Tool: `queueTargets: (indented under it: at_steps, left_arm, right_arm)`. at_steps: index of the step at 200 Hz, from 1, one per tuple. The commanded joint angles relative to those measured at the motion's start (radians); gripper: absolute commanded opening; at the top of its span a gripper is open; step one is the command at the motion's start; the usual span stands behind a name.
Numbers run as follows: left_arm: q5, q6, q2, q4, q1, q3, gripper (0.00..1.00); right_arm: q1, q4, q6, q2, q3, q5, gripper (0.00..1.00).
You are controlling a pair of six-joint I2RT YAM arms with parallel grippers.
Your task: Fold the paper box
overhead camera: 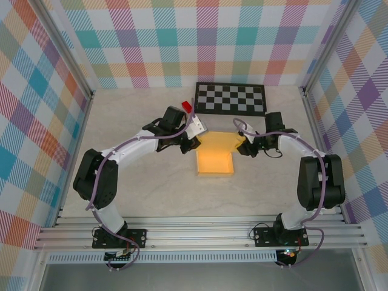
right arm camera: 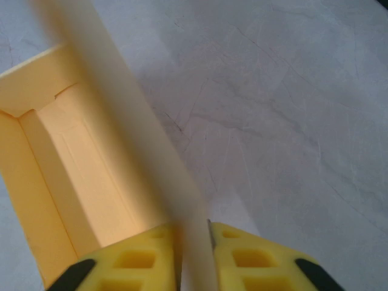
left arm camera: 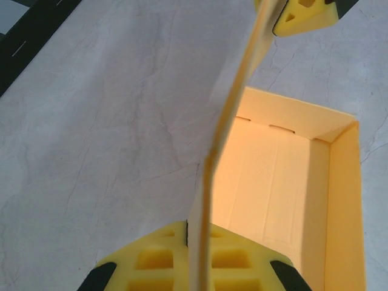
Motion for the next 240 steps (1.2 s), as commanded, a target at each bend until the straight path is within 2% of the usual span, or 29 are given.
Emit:
queueTargets:
  at_steps: [1,8,19,37,49,82,139,160,177,199,240]
  left_arm:
    - [-0.032,-0.038,-0.013,0.047,0.017,-0.017,0.02]
    - [-0.048,-0.048,-0.013,0.054,0.017,-0.020,0.04]
    - [-0.076,-0.067,-0.015,0.063,0.017,-0.026,0.07]
    - [-0.112,-0.096,-0.031,0.079,0.021,-0.044,0.23]
    - [-0.115,-0.112,-0.052,0.093,0.031,-0.064,0.30]
    - [-0.097,-0.119,-0.088,0.126,0.057,-0.099,0.32]
    - [-0.039,-0.103,-0.034,0.085,0.057,-0.028,0.34]
    - [-0.006,-0.122,-0.011,0.089,0.057,-0.018,0.38]
    - [0.034,-0.147,0.002,0.092,0.050,-0.012,0.38]
    - [0.021,-0.161,0.019,0.109,0.031,-0.020,0.36]
    - [0.003,-0.234,0.058,0.126,0.010,-0.003,0.17]
  right_arm:
    - [-0.001,0.011,-0.009,0.010,0.016,0.002,0.09]
    - [-0.001,0.011,-0.010,0.009,0.014,0.013,0.09]
    - [-0.001,0.011,-0.012,0.003,0.013,0.024,0.02]
    - [-0.001,0.007,-0.018,-0.009,0.012,0.049,0.01]
    - [-0.001,0.001,-0.030,-0.018,0.010,0.065,0.00]
    - [-0.001,-0.008,-0.042,-0.035,0.013,0.076,0.00]
    - [-0.001,-0.024,-0.049,-0.053,0.019,0.060,0.00]
    - [0.000,-0.028,-0.047,-0.057,0.019,0.057,0.00]
    - [0.000,-0.030,-0.043,-0.057,0.024,0.058,0.01]
    - [0.003,-0.032,-0.037,-0.061,0.028,0.063,0.01]
    - [0.026,-0.029,0.000,-0.074,0.035,0.107,0.00]
